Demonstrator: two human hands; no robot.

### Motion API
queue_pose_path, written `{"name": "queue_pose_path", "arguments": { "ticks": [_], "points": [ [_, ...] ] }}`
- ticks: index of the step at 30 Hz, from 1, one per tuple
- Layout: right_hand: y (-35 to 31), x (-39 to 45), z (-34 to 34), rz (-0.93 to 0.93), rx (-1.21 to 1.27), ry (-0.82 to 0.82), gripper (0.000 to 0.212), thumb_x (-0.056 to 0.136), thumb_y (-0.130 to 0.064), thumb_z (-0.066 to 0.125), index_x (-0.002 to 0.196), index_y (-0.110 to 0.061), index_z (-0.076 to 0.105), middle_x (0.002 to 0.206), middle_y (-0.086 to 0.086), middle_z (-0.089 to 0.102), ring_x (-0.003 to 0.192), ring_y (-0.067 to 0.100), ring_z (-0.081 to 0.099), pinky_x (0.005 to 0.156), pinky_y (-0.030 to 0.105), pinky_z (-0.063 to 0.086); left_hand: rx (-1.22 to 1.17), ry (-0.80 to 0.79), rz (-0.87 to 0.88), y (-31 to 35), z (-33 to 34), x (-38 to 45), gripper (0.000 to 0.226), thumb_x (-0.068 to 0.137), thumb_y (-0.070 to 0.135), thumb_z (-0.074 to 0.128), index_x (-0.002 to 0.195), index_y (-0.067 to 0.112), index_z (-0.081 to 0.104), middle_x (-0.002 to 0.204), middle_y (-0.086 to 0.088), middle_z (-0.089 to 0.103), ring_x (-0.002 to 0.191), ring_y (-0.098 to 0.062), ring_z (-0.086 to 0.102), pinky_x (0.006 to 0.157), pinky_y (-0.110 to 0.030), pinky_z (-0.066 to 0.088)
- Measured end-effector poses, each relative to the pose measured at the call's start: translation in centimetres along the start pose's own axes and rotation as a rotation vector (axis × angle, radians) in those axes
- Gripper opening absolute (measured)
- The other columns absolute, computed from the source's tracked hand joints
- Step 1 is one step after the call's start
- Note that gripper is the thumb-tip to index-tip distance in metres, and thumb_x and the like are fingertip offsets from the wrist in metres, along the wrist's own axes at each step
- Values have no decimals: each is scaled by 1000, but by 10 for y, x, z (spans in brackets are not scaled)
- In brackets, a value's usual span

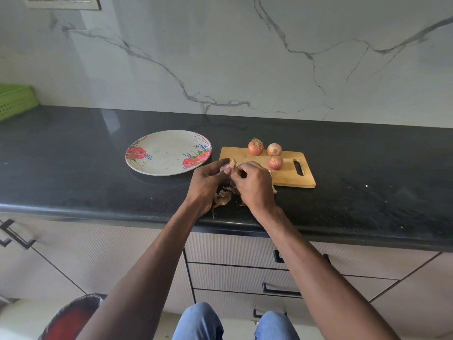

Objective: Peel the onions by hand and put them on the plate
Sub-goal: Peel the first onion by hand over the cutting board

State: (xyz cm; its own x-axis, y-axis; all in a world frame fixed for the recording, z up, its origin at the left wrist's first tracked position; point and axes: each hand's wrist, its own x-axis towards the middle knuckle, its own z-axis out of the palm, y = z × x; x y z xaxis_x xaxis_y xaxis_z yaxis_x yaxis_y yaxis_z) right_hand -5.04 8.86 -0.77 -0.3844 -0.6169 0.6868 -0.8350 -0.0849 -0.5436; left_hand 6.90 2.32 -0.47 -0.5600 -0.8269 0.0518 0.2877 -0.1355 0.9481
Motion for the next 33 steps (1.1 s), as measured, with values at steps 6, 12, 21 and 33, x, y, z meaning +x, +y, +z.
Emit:
{"name": "queue_pose_path", "arguments": {
  "ticks": [6, 12, 21, 33],
  "points": [
    [0, 2, -3, 173, 148, 4, 29, 91, -28, 70, 70, -7, 68, 65, 0, 66, 58, 16, 61, 54, 40, 51, -38, 18, -5, 1, 0, -1, 36, 92, 4, 67, 127, -1, 62, 112, -21, 73, 97, -32, 72, 90, -44, 58],
    [-4, 6, -12, 395, 347, -29, 17, 87, -15, 71, 72, -7, 72, 65, -5, 69, 61, 10, 66, 56, 33, 56, -64, 21, -15, 1, -1, 0, 36, 96, 9, 65, 130, 0, 59, 115, -24, 71, 101, -35, 70, 95, -50, 56],
    [-6, 10, -15, 494, 407, -12, 44, 89, -35, 70, 58, -8, 54, 51, -6, 51, 50, 10, 44, 53, 29, 37, -86, 6, 3, 6, 2, -3, 26, 99, 1, 57, 125, 3, 60, 104, -11, 76, 94, -22, 73, 86, -34, 60],
    [-7, 2, -6, 51, 79, 49, 12, 91, 0, 64, 102, -3, 68, 102, 9, 70, 93, 19, 66, 79, 28, 55, -95, 61, 26, 8, 6, -4, 44, 92, 14, 71, 131, 4, 54, 116, -19, 72, 105, -34, 72, 92, -44, 58]
  ]
}}
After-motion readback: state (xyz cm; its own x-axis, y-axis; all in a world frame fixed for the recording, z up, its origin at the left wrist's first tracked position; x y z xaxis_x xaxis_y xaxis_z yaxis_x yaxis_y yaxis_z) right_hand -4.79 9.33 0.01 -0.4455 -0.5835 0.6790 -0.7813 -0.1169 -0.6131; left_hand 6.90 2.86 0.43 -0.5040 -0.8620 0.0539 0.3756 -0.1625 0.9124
